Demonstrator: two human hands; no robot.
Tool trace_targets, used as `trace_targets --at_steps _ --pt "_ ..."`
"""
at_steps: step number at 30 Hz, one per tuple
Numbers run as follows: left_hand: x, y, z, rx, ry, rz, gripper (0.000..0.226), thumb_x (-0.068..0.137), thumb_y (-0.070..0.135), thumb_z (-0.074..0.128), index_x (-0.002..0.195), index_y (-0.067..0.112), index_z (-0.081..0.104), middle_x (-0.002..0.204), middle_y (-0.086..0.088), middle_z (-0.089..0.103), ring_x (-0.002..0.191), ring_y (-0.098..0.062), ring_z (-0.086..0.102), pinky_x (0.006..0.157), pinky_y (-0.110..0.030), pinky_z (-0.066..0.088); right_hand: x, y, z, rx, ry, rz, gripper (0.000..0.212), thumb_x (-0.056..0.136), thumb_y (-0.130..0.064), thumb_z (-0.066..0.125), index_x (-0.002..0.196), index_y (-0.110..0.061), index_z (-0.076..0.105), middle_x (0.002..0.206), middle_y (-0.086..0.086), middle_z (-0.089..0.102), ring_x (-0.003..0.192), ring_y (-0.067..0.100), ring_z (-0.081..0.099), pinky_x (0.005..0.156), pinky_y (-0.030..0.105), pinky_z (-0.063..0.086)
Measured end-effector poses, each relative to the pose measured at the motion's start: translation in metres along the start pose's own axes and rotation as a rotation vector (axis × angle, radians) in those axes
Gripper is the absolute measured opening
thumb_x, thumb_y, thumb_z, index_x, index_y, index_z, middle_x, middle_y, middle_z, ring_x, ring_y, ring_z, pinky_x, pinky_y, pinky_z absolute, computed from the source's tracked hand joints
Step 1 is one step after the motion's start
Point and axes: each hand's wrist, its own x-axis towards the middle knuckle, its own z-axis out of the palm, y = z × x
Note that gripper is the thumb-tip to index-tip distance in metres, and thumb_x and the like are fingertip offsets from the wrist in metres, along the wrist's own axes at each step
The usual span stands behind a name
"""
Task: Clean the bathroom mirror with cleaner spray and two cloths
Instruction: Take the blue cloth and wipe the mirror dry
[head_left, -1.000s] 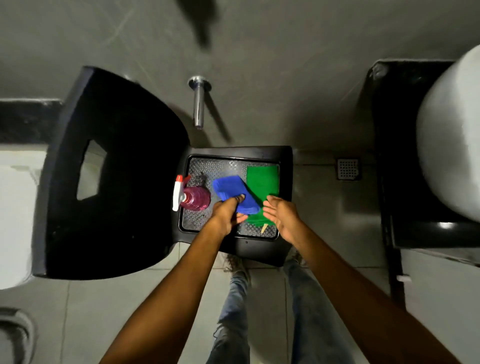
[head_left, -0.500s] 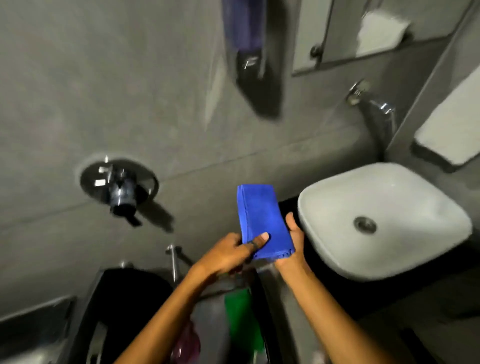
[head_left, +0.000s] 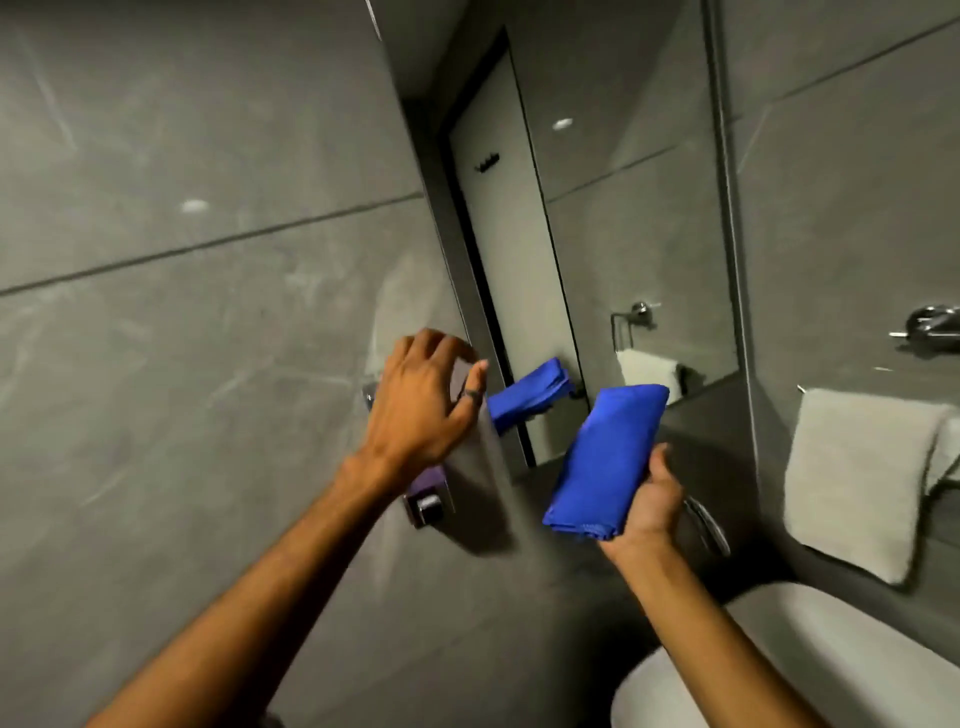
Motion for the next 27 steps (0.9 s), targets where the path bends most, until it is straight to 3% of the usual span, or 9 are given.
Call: trace_targets --at_steps 2,4,5,6,8,10,15,19,27 --pt "0.048 -0.02 -0.007 0.186 0.084 0.133 0.033 0.099 0.036 0.053 0.12 0.014 0.065 0.126 -0.014 0.061 0.119 -0.035 0.055 0.097 -0.042 0.04 0.024 0.005 0.031 -0.086 -0.07 -0.089 0.052 0.101 -0.056 0.029 0.105 -0.019 0.066 0.095 0.007 0.071 0.088 0.025 0.067 0.08 0.034 0.052" --pt "0.087 -0.041 -0.014 0.276 0.109 0.165 0.041 0.098 0.034 0.052 0.132 0.012 0.06 0.143 -0.015 0.055 0.141 -0.037 0.044 0.108 -0.045 0.035 0.044 0.021 0.051 -0.283 -0.221 -0.26 0.042 0.106 -0.045 0.024 0.126 -0.026 0.057 0.123 -0.001 0.063 0.116 0.014 0.059 0.093 0.027 0.05" --pt "0.101 -0.052 -0.018 0.325 0.096 0.163 0.048 0.098 0.034 0.051 0.139 0.011 0.055 0.153 -0.017 0.049 0.15 -0.036 0.034 0.116 -0.047 0.03 0.052 0.034 0.054 -0.471 -0.313 -0.415 0.041 0.108 -0.038 0.021 0.141 -0.031 0.044 0.144 -0.01 0.05 0.135 0.003 0.047 0.107 0.022 0.042" --pt "0.111 -0.063 -0.02 0.386 0.081 0.164 0.055 0.099 0.036 0.049 0.147 0.009 0.049 0.161 -0.018 0.04 0.156 -0.035 0.024 0.124 -0.048 0.021 0.058 0.052 0.053 -0.747 -0.413 -0.582 0.044 0.107 -0.034 0.02 0.15 -0.037 0.027 0.159 -0.017 0.03 0.147 -0.004 0.026 0.121 0.021 0.025" --pt "0.124 -0.083 -0.02 0.517 0.065 0.184 0.066 0.1 0.04 0.043 0.158 0.009 0.034 0.17 -0.017 0.024 0.159 -0.034 0.011 0.129 -0.047 0.002 0.075 0.091 0.038 -1.355 -0.514 -0.978 0.053 0.105 -0.036 0.02 0.157 -0.036 0.008 0.168 -0.011 0.005 0.156 0.01 0.001 0.127 0.034 0.0" --pt "0.127 -0.096 -0.014 0.614 0.057 0.186 0.071 0.102 0.045 0.035 0.163 0.015 0.018 0.173 -0.012 0.01 0.16 -0.032 0.001 0.129 -0.048 -0.007 0.085 0.121 0.021 -1.657 -0.445 -1.154 0.058 0.103 -0.043 0.021 0.159 -0.029 0.011 0.169 0.0 0.005 0.156 0.027 0.003 0.125 0.051 0.003" --pt "0.13 -0.109 -0.001 0.696 0.147 0.217 0.071 0.104 0.057 0.022 0.164 0.022 0.009 0.174 -0.006 0.009 0.161 -0.03 0.001 0.13 -0.053 -0.001 0.102 0.131 0.016 -1.69 -0.288 -1.214 0.059 0.102 -0.044 0.025 0.158 -0.03 0.016 0.168 0.005 0.012 0.155 0.032 0.01 0.124 0.054 0.008" --pt "0.129 -0.112 0.003 0.707 0.171 0.208 0.074 0.102 0.06 0.017 0.165 0.023 0.005 0.174 -0.006 0.004 0.161 -0.03 -0.001 0.129 -0.055 -0.001 0.141 0.078 0.014 -1.553 0.044 -1.136 0.059 0.101 -0.039 0.025 0.156 -0.021 0.023 0.163 0.015 0.026 0.152 0.034 0.021 0.123 0.052 0.018" --pt "0.129 -0.112 0.01 0.698 0.252 0.216 0.075 0.1 0.058 0.02 0.165 0.024 0.004 0.175 -0.004 0.003 0.161 -0.027 -0.004 0.13 -0.055 -0.001 0.248 -0.071 -0.016 -1.473 0.132 -0.995 0.062 0.099 -0.043 0.016 0.157 -0.021 0.018 0.167 0.008 0.012 0.155 0.026 0.01 0.125 0.05 0.012"
